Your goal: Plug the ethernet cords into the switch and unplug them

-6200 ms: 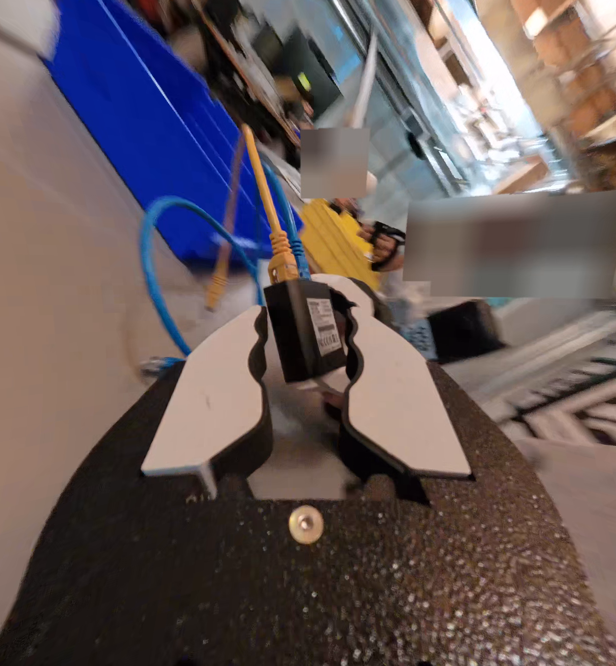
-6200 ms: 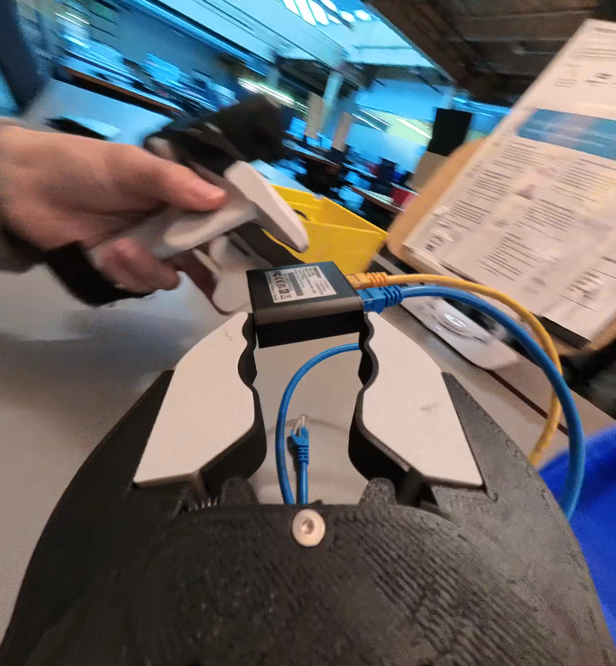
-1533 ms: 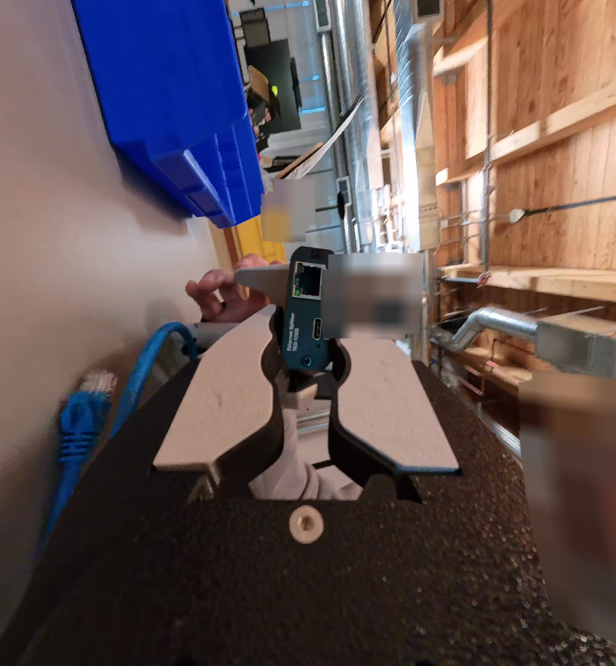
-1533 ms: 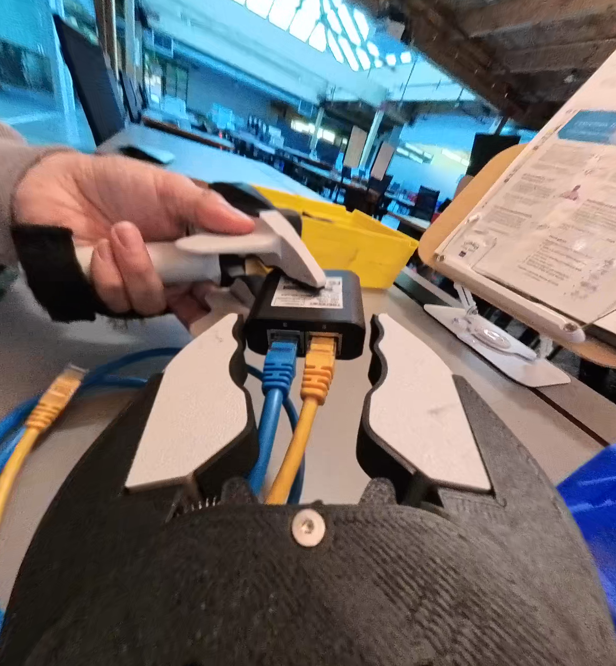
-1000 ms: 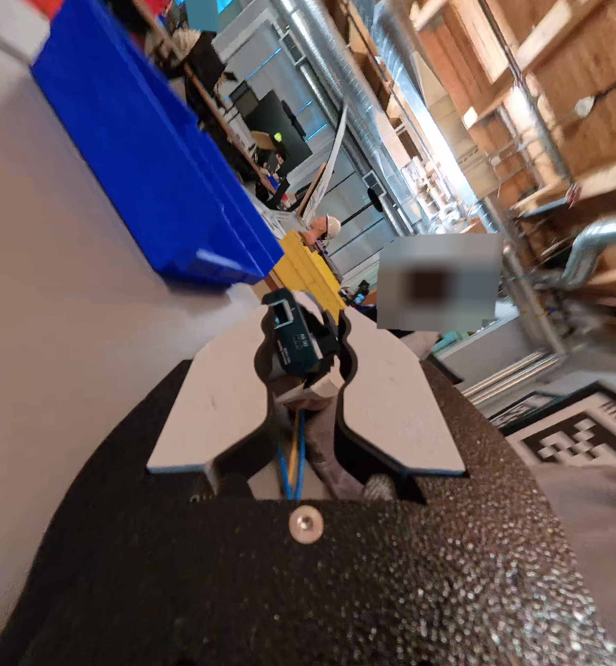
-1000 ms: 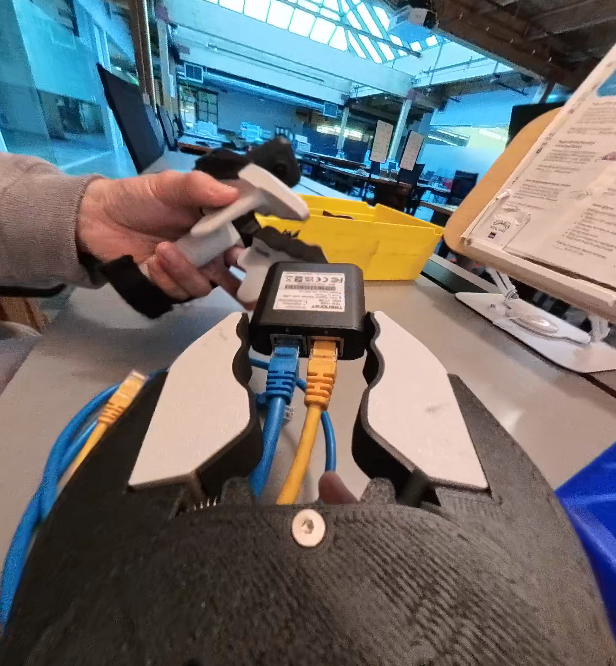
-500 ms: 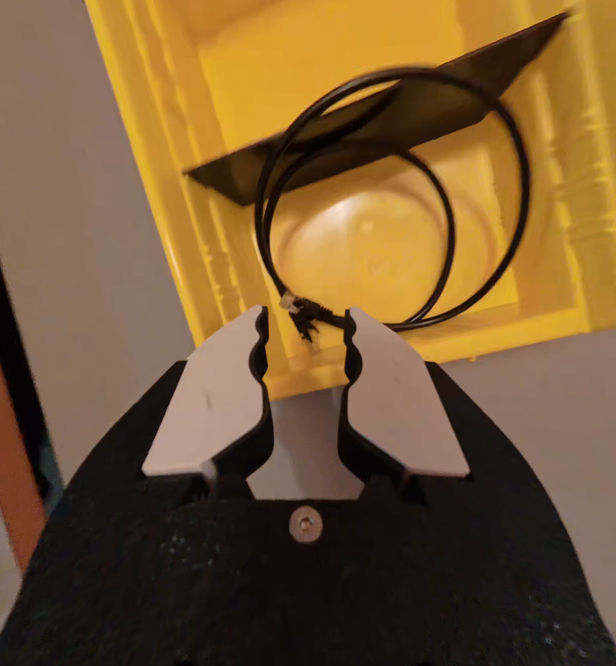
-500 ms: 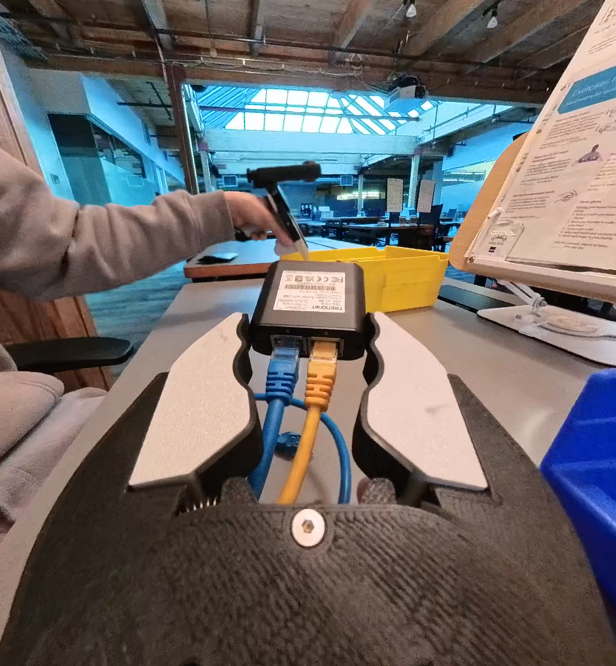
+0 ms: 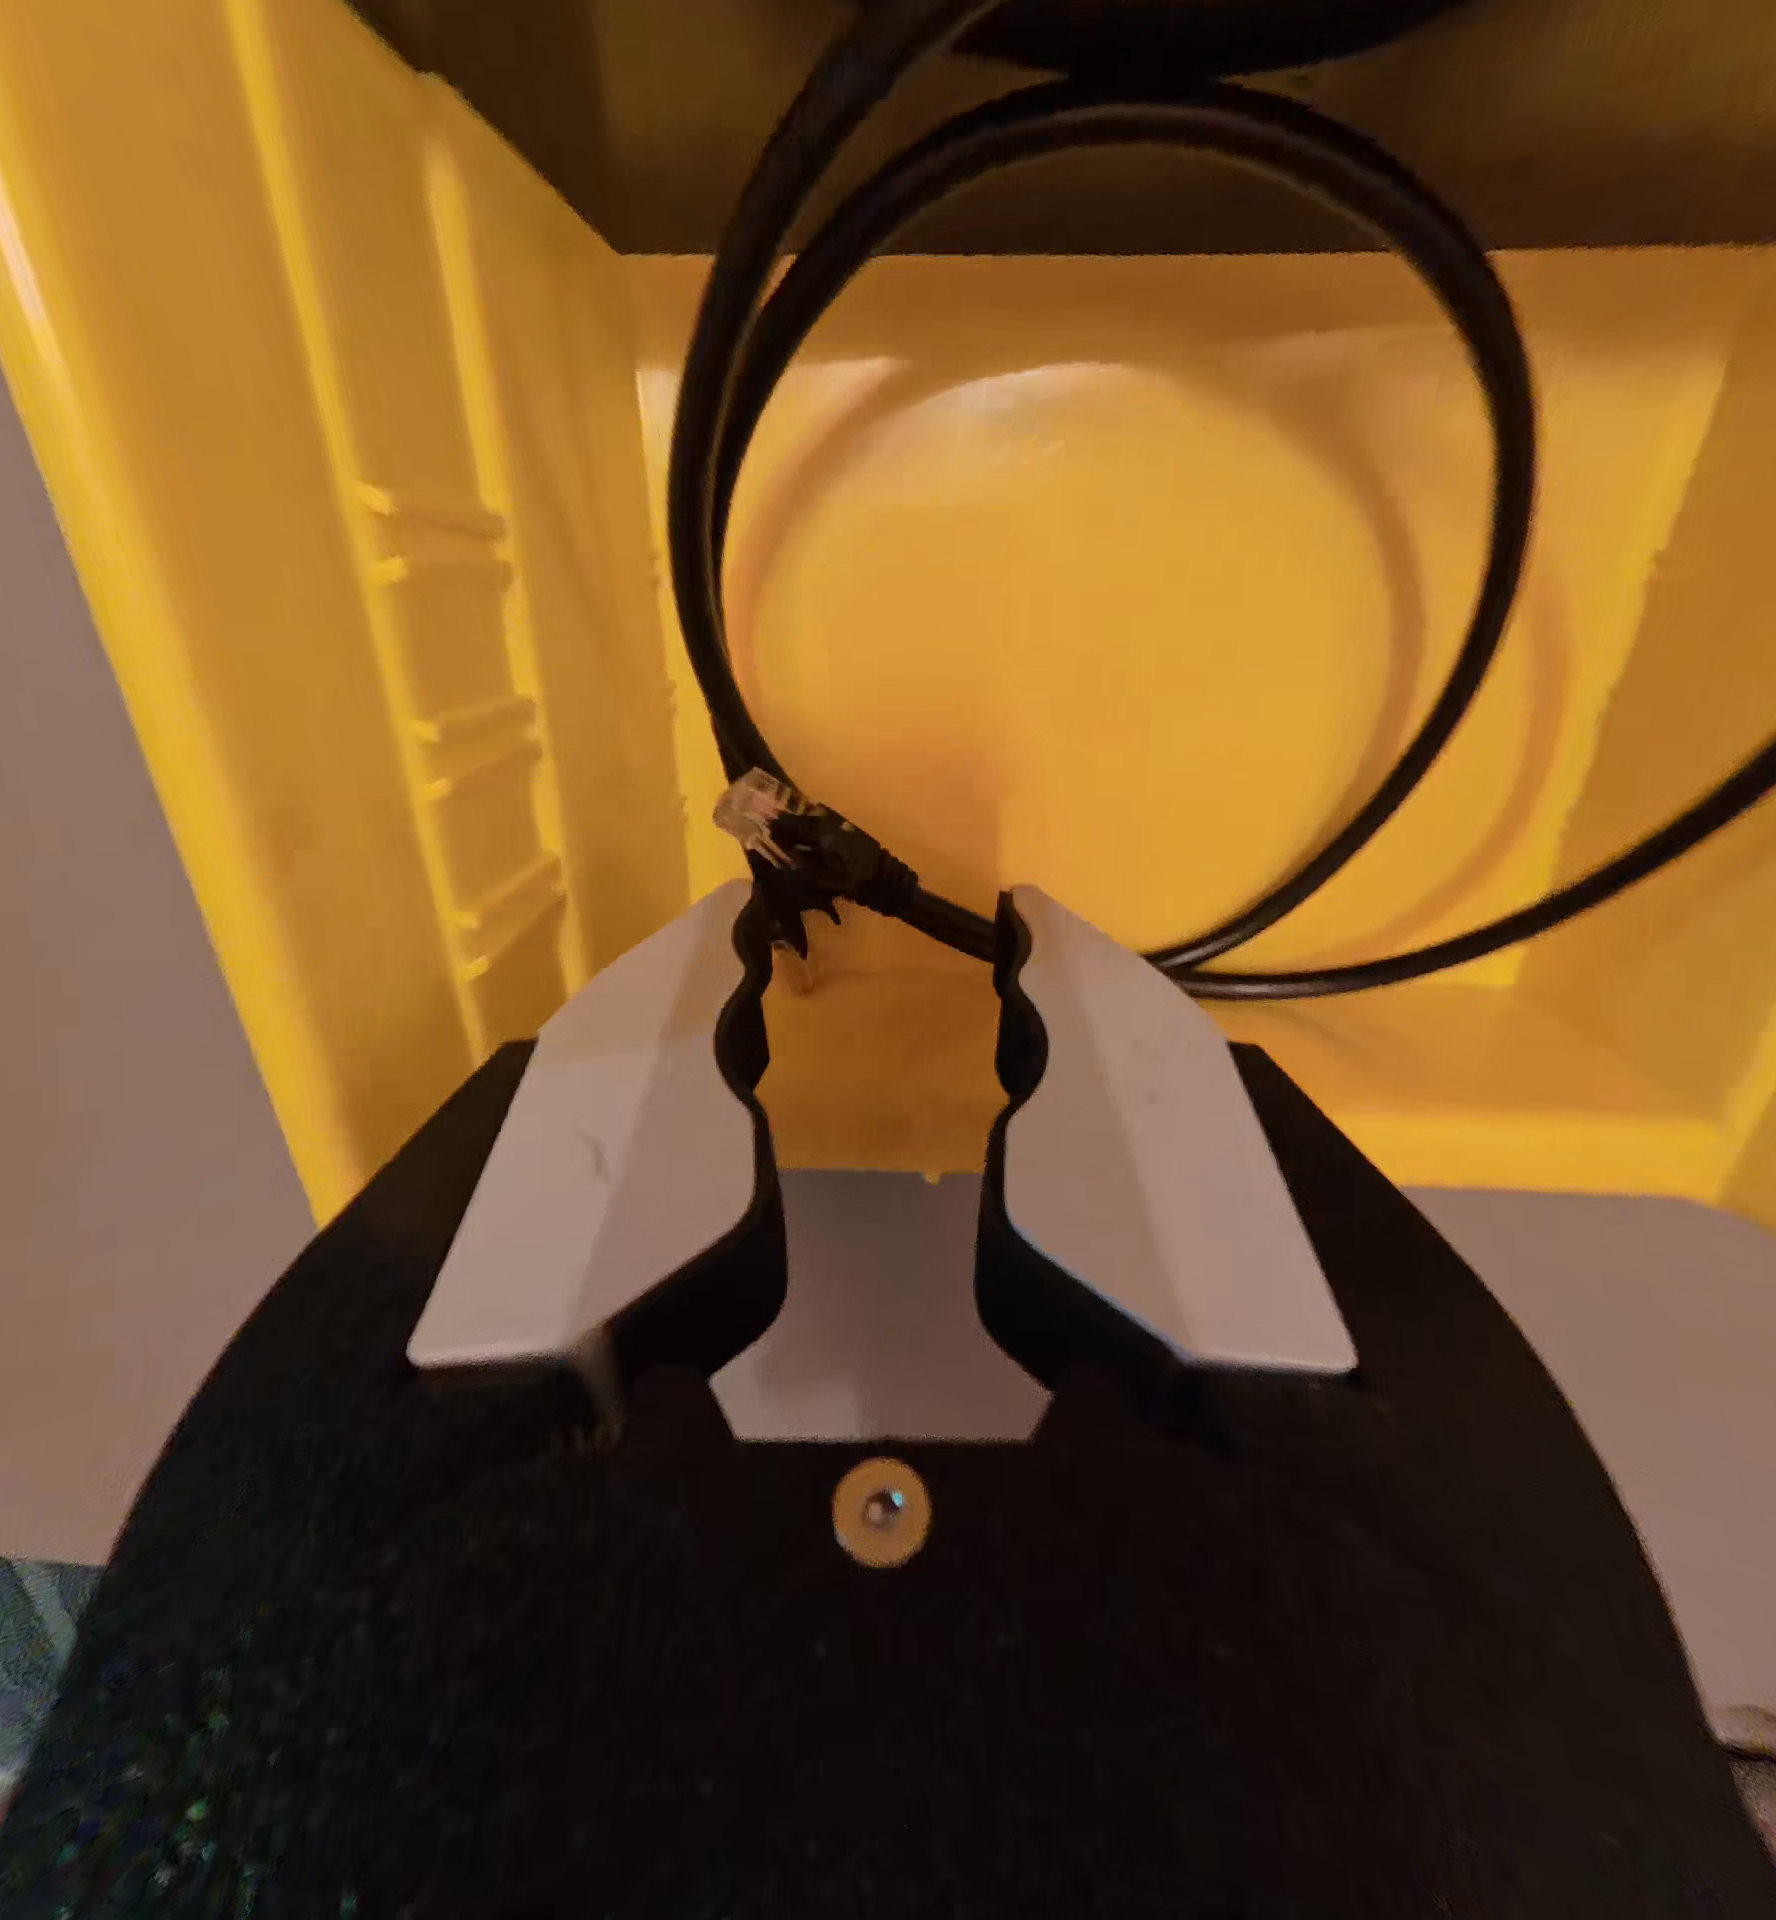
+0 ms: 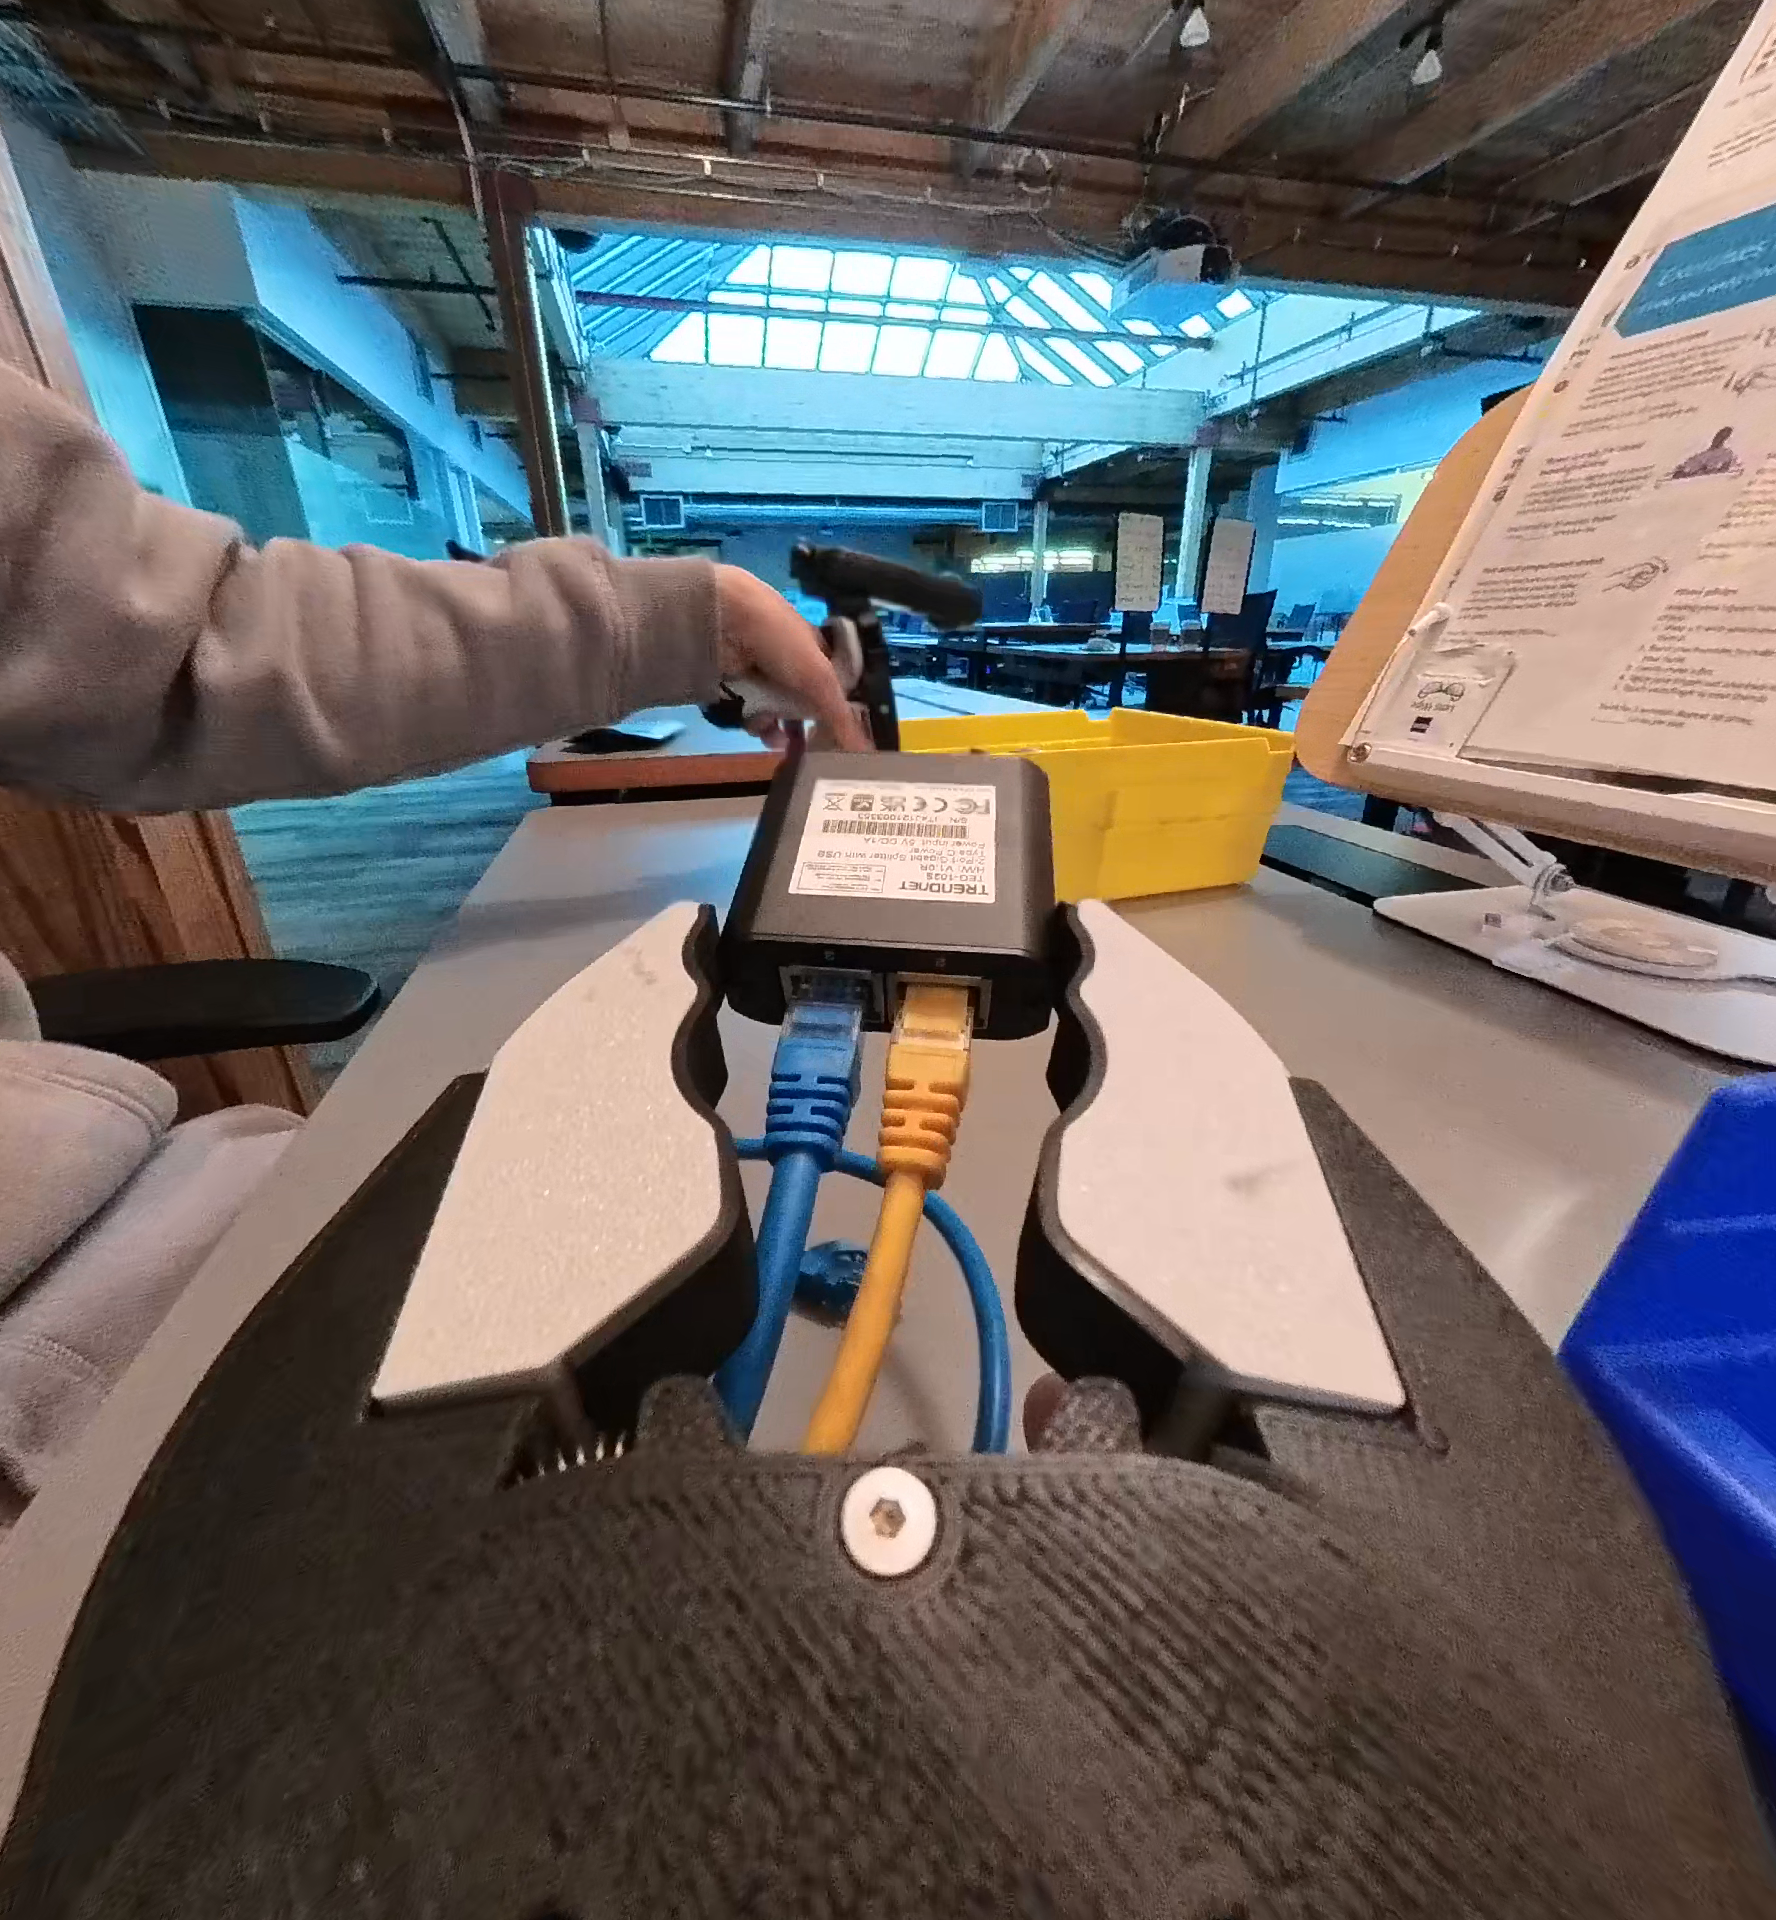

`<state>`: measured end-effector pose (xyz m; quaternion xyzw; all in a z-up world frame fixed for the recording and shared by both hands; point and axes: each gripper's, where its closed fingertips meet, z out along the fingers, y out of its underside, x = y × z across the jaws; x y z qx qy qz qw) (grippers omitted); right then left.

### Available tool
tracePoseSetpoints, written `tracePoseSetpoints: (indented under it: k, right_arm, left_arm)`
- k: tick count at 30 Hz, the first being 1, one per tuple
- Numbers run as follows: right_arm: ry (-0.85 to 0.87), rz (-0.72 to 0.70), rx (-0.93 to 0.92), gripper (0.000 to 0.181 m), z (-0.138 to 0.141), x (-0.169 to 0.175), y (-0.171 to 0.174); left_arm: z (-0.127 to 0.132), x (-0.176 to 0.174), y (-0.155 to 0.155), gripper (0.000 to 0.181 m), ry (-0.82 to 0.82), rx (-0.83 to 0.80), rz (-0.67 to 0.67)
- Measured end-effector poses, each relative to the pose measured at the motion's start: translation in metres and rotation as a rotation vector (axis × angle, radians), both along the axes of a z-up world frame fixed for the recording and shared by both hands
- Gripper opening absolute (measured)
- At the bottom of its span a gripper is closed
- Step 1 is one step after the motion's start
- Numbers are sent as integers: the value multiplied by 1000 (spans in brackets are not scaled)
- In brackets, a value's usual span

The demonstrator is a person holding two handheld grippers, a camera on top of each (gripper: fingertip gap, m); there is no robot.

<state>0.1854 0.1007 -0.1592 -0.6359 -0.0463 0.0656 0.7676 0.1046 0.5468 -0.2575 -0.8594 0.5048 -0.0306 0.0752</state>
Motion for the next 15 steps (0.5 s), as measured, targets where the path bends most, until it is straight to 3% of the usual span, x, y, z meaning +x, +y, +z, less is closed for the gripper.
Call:
tracePoseSetpoints:
  k: [1,4,6,10,12,15]
  right_arm:
    - [1,1,6,61,1,0,-1]
    - [13,3,28,61,3,1,-4]
    - [28,12,42,61,4,2,-6]
    - [35,33,69,61,7,1,-9]
    - [33,42,84,61,8,0,-12]
    - [38,58,102,61,10,0,-14]
  left_arm:
    - [-5,-1,0,39,17,-22,29]
    - [-15,1,-4,42,61,-46,33]
    - [-14,5,0,28,74,-7,20]
    - [-5,18,2,23,17,77,-86]
    - [18,26,2,12,-46,164,-136]
    - [77,37,-1,2,-160,363,-232]
